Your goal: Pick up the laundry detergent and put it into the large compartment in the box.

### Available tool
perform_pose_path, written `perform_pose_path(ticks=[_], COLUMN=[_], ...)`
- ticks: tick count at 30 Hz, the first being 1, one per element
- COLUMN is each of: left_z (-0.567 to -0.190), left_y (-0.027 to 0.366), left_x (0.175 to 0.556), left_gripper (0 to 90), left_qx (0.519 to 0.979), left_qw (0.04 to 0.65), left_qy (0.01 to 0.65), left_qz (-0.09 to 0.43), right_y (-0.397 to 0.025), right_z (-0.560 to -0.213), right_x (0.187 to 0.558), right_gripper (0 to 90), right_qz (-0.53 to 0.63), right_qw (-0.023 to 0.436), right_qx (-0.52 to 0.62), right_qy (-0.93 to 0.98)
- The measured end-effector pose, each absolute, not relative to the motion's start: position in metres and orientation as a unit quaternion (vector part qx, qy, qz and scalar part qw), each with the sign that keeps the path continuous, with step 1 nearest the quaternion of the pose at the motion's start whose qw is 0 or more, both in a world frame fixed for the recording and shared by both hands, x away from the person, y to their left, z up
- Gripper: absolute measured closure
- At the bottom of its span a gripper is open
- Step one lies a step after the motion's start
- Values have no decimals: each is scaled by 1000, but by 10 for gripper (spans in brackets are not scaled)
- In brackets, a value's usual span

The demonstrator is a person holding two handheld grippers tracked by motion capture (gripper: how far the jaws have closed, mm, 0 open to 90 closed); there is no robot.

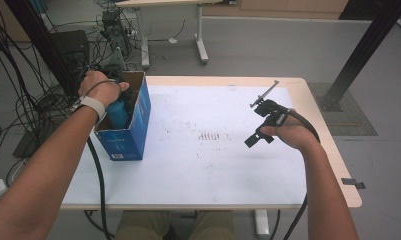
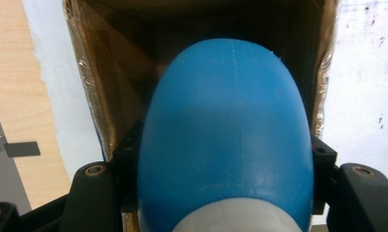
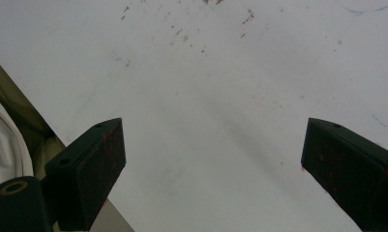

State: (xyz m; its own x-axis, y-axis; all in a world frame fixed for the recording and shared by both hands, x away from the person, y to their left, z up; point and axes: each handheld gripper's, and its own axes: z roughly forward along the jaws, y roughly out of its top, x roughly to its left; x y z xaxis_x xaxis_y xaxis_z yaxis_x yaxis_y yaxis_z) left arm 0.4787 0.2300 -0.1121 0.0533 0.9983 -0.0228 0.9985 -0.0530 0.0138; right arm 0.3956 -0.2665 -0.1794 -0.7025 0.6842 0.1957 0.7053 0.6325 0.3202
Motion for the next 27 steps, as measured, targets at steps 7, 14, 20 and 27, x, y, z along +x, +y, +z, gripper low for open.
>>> perform_pose_path(ticks=[7,14,20,27], left_z=[-119,-130,-136,-142], left_y=[230,232,231,232], left_x=[479,479,480,480], left_gripper=[384,384,383,383], left_qx=[728,728,730,728], left_qw=[12,13,13,12], left_qy=[686,686,684,685], left_qz=[-2,-7,-7,-6], right_y=[-266,-267,-268,-269], right_z=[-180,-182,-184,-186], right_x=[397,397,397,397], right_gripper=[83,83,83,83], right_qz=[-191,-191,-191,-191], right_qw=[28,30,31,32], right_qx=[-382,-385,-387,-388], right_qy=[-904,-902,-902,-901])
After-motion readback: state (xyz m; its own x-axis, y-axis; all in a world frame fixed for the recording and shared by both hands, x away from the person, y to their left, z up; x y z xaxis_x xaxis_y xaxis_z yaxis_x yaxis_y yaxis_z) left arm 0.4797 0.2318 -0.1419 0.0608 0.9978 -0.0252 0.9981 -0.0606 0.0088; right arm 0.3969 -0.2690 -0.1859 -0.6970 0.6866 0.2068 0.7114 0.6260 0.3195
